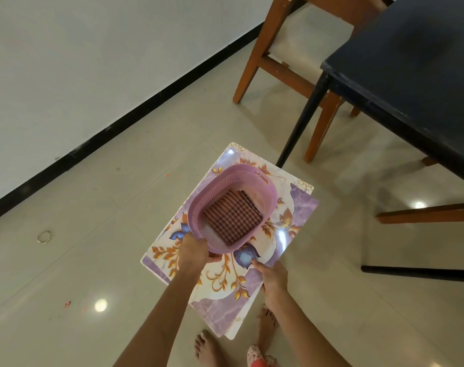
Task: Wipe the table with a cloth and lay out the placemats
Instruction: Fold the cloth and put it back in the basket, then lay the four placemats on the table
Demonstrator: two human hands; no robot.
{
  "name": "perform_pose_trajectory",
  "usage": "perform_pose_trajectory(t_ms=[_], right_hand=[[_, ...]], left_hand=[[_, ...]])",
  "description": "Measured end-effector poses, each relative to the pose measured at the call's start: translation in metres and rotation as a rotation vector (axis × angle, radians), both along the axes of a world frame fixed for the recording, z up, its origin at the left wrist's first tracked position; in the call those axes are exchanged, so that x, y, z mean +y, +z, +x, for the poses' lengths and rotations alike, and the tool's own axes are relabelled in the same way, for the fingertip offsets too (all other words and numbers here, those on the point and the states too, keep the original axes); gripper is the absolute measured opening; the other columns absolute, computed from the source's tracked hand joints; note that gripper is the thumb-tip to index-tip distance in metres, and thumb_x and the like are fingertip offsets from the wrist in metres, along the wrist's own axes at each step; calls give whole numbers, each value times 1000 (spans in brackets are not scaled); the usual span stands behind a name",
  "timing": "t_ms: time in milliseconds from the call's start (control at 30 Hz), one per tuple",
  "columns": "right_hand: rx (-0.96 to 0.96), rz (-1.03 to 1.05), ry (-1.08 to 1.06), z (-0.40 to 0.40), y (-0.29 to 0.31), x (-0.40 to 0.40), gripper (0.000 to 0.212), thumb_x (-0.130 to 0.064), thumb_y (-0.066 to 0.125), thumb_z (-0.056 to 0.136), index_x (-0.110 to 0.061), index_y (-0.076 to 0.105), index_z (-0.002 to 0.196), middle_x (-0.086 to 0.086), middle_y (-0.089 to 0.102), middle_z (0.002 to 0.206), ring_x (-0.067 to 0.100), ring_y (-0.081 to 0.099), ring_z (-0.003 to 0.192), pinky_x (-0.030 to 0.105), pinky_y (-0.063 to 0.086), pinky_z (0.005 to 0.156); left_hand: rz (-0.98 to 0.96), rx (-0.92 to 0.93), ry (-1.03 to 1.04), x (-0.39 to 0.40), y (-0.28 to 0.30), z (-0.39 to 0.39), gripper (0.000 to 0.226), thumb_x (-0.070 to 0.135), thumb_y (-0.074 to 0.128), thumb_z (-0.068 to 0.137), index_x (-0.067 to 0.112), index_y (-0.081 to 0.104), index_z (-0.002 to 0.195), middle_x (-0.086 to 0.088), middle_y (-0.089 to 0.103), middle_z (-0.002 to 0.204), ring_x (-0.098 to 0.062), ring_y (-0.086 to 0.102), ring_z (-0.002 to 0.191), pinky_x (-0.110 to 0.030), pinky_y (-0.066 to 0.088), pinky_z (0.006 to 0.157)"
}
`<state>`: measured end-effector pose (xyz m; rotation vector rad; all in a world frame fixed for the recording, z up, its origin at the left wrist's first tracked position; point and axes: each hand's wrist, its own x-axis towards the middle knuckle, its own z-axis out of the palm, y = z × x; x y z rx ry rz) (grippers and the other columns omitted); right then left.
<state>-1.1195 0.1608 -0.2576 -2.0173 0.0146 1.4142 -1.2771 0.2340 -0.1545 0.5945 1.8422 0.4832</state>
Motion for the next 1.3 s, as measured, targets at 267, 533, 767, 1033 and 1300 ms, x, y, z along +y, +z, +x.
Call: perform_pose_trajectory(t_ms=[267, 533, 767, 1033, 1300], right_hand=[[26, 117, -80, -8, 15, -2, 25, 9, 73, 76, -8, 63, 91, 8, 67, 90, 21, 62, 76, 27, 48, 64], [-235, 272, -18, 13, 46, -7, 25, 10, 64, 80, -15, 65, 82, 7, 66, 79, 26, 60, 79, 32, 48, 71], [-865, 350, 234, 71, 158, 5, 13, -2, 60, 87, 3, 67, 96, 25, 67, 83, 41, 60, 80, 44, 46, 72], [-1208, 483, 260, 98, 269, 15, 13, -9, 50, 97, -6, 60, 105, 17, 68, 98, 35, 64, 87, 49, 53, 72], [-1201, 622, 178, 103, 301, 5, 20, -16, 53, 98, -5, 61, 113, 5, 66, 105, 11, 61, 91, 21, 45, 70]], left_hand=[[5, -39, -51, -8, -3, -4, 20, -1, 42, 97, 7, 58, 106, -11, 70, 92, -27, 72, 64, -34, 59, 53], [40, -135, 70, 1, 1, -25, 27, -6, 41, 92, -4, 54, 115, -24, 66, 107, -38, 71, 66, -47, 60, 61], [63, -150, 116, 0, 5, -34, 30, -10, 40, 89, -5, 56, 114, -23, 68, 101, -39, 71, 67, -52, 58, 72], [-10, -43, 48, -10, -2, -27, 28, -7, 38, 91, -1, 56, 112, -17, 69, 94, -33, 71, 61, -45, 60, 67], [-18, -137, -21, -13, -14, 8, 28, -2, 40, 96, -2, 50, 123, -20, 68, 103, -29, 72, 65, -36, 60, 56]])
